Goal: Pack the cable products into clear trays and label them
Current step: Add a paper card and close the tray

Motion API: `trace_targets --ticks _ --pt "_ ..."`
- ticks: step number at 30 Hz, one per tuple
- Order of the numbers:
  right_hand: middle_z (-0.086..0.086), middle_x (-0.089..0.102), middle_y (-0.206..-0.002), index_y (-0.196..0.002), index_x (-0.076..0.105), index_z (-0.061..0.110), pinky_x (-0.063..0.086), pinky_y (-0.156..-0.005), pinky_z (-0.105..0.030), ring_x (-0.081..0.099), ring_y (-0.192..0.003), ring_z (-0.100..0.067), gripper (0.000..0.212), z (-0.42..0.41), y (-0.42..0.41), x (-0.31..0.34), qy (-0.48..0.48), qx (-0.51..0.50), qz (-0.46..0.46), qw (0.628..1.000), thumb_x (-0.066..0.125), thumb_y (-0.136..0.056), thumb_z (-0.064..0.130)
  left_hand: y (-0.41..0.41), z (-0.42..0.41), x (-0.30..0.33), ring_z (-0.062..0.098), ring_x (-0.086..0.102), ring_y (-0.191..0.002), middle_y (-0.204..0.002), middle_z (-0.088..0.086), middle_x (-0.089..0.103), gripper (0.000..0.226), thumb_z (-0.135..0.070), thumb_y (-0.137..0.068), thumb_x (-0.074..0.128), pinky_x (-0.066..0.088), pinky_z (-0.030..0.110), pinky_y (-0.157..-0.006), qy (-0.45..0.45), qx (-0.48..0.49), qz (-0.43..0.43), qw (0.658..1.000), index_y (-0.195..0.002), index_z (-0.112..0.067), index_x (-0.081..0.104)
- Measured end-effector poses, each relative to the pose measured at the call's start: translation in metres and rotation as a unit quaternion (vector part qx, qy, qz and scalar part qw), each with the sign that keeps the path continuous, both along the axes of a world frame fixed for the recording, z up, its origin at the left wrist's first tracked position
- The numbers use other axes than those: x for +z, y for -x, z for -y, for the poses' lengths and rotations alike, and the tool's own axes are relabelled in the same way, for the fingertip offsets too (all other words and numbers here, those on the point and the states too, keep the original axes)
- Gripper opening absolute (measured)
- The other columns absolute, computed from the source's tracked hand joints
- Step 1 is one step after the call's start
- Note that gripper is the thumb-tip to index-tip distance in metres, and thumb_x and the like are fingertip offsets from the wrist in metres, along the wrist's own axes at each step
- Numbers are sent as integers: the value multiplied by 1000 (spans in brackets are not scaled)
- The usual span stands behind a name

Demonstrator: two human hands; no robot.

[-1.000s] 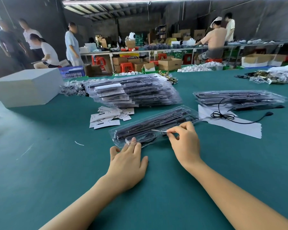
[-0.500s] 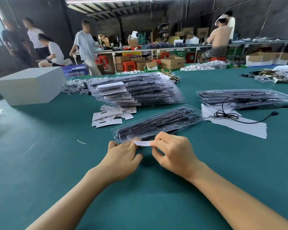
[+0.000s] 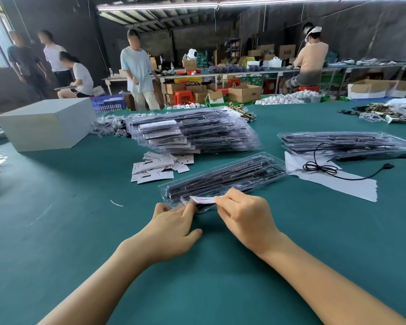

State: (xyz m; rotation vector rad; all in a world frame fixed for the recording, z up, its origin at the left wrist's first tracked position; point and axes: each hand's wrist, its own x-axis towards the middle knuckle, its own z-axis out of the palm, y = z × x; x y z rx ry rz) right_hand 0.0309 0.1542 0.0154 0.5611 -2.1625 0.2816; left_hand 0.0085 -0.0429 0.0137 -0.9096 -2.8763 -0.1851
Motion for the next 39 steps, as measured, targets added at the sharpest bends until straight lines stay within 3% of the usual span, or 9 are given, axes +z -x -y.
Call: trace_targets --ticks 5,9,15,21,27,34,39 --pt "0 55 -58 -63 67 12 40 -36 -29 49 -44 -20 15 5 0 -3 -21 8 16 1000 74 -72 3 0 -1 1 6 40 -64 -69 -8 38 28 -42 -93 32 14 32 -80 -15 5 -1 1000 -72 -29 18" --pt "0 55 -59 -61 65 11 41 -37 -29 51 -45 -20 16 3 -2 -5 -18 29 44 998 71 -73 3 1 0 -1 7 41 -63 -69 -7 41 22 -41 -91 31 14 32 -80 -27 14 4 1000 -78 -26 22" --pt "-2 59 -62 -66 68 9 42 -36 -29 52 -45 -24 13 5 1 -5 15 12 76 997 72 -73 -2 1 0 -3 3 39 -61 -66 -10 39 27 -40 -89 32 16 31 -81 -23 0 -16 1000 -74 -27 14" --pt "-4 62 -67 -73 70 8 45 -40 -32 55 -49 -26 10 1 2 -6 5 35 115 993 68 -80 1 2 2 0 12 36 -60 -62 -5 38 14 -35 -82 28 21 31 -86 -28 4 12 1000 -79 -26 18" --pt "-5 49 -56 -59 57 6 32 -33 -24 42 -39 -26 30 7 5 -6 16 -23 128 991 74 -52 -19 4 4 0 10 43 -67 -62 -5 42 24 -35 -78 29 19 30 -90 -29 4 25 999 -98 -21 29" --pt "-8 47 -57 -58 53 4 36 -35 -30 42 -43 -30 28 10 7 -11 54 -31 137 989 69 -61 -20 0 5 6 7 36 -64 -66 -9 35 25 -38 -77 29 21 31 -95 10 -17 33 999 -92 -24 14" --pt "-5 48 -54 -54 51 8 22 -37 -22 39 -37 -26 38 16 7 -9 9 -52 130 990 74 -40 -20 2 10 9 7 40 -77 -84 -10 46 30 -43 -75 32 19 29 -96 30 -35 54 997 -95 -21 30"
